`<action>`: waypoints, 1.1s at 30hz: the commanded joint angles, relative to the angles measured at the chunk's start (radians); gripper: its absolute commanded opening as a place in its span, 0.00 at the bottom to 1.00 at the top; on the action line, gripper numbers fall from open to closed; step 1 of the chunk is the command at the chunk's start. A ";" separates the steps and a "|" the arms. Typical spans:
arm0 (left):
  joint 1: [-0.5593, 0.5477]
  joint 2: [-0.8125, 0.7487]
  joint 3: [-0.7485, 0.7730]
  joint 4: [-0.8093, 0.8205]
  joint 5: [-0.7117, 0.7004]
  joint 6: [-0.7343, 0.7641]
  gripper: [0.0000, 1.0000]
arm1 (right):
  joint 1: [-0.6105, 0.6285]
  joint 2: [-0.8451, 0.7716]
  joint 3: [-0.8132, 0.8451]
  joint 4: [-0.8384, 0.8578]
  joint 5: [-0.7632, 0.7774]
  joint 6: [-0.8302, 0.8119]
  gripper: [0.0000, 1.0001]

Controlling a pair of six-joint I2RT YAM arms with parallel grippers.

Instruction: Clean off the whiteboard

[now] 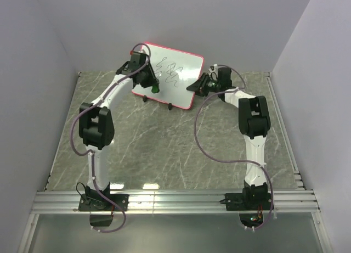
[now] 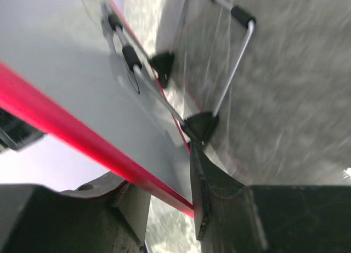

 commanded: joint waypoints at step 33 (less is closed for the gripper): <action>0.047 0.305 0.087 0.412 0.067 0.068 0.00 | 0.254 -0.421 -0.344 -0.476 -0.021 -0.298 0.00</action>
